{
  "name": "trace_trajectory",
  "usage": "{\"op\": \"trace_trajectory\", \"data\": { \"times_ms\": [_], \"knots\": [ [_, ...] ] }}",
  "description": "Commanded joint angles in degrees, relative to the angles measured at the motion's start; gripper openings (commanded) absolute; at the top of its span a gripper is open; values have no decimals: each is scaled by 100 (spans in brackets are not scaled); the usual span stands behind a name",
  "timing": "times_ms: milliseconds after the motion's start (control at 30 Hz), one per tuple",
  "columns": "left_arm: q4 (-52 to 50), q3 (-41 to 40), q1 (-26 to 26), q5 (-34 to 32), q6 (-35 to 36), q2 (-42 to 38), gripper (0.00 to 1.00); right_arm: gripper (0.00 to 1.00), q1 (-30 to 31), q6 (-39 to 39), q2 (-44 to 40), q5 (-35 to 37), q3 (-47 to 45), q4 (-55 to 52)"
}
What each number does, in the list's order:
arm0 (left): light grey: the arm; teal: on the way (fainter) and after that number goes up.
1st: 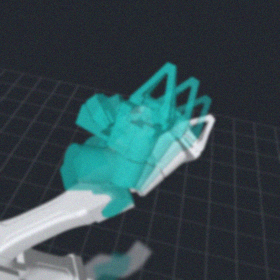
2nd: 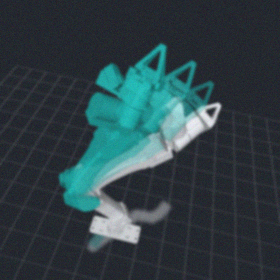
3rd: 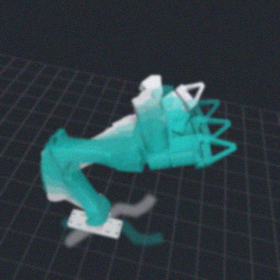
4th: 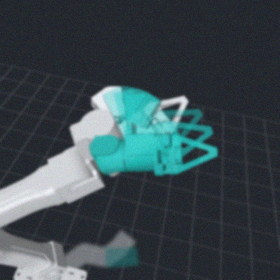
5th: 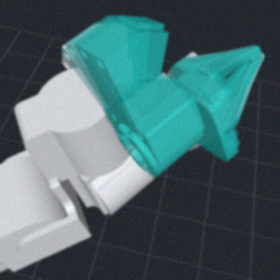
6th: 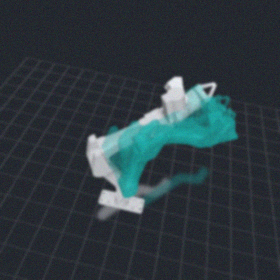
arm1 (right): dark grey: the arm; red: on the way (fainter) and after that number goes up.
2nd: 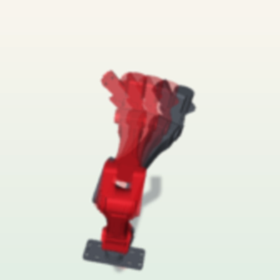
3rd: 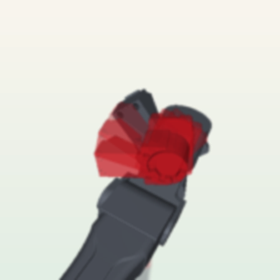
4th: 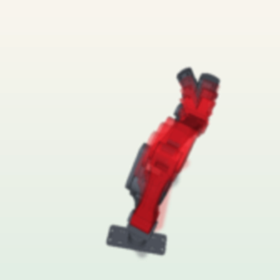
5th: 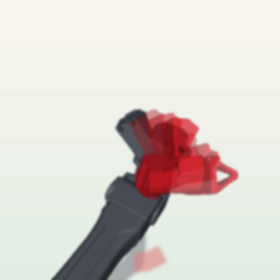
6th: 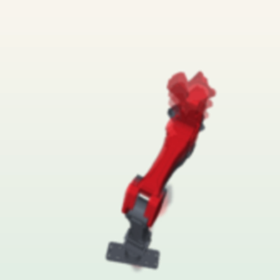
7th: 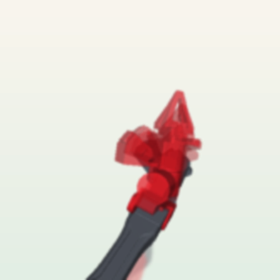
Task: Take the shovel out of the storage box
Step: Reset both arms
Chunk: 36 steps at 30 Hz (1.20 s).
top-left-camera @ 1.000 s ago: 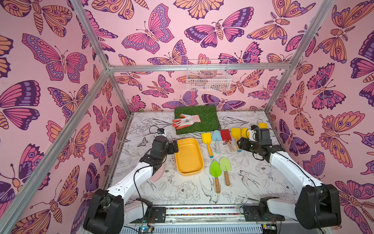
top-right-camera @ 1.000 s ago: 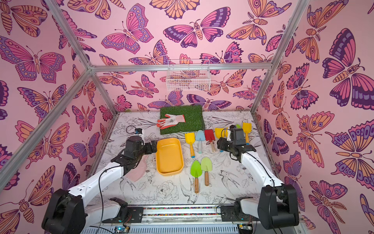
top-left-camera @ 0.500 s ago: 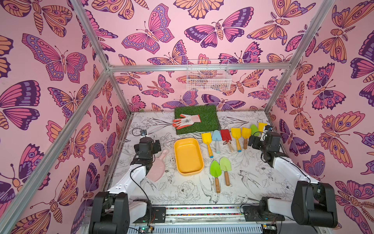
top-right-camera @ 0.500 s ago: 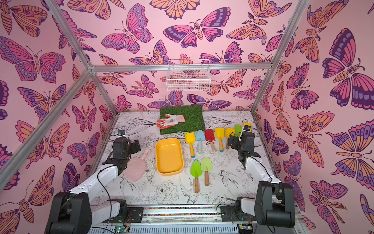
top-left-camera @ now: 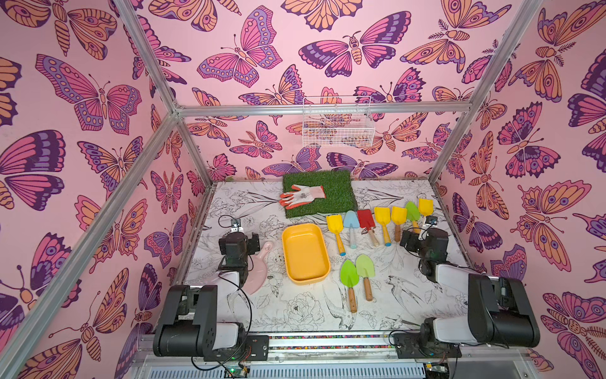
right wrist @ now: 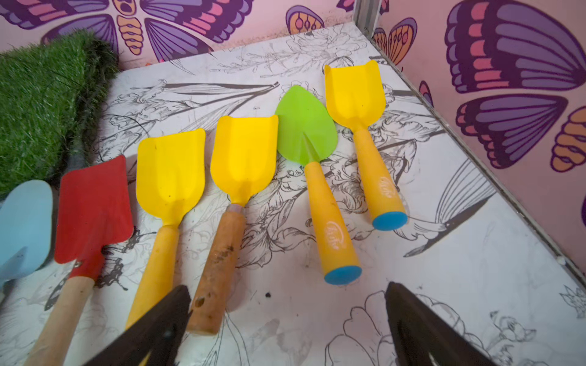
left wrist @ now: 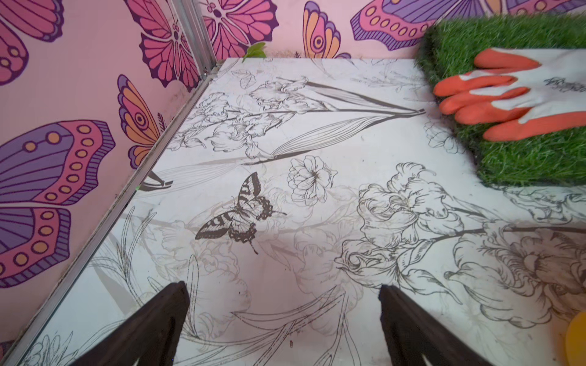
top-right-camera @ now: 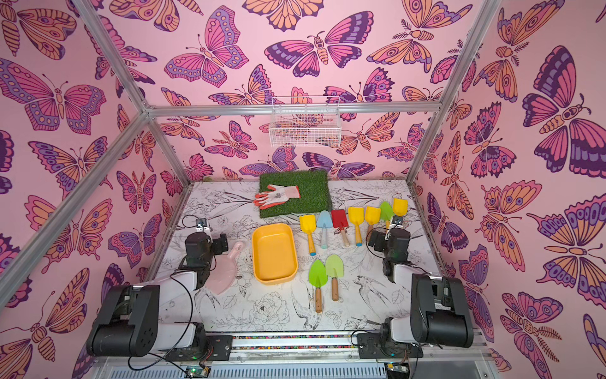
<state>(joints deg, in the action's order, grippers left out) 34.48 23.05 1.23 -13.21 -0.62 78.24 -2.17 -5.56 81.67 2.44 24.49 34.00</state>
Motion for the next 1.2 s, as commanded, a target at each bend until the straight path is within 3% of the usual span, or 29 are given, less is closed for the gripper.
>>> {"op": "trace_trajectory", "data": {
  "times_ms": [0,133,200,467,567,1167],
  "knots": [
    [381,-85,-28,286,122,-20,99,99,145,277,264,-130,-48,918],
    [493,-193,-28,580,16,-159,99,99,240,395,386,-62,-99,1083],
    [1154,-362,-36,877,120,-62,99,99,243,388,403,-63,-96,1096],
    [2063,-301,-36,398,-59,1097,100,99,244,345,454,38,-173,1272],
    [1541,-174,-36,314,-135,923,99,99,240,346,455,46,-180,1298],
    [1679,-197,-29,328,-90,980,100,99,243,328,454,50,-173,1279]
  ]
}}
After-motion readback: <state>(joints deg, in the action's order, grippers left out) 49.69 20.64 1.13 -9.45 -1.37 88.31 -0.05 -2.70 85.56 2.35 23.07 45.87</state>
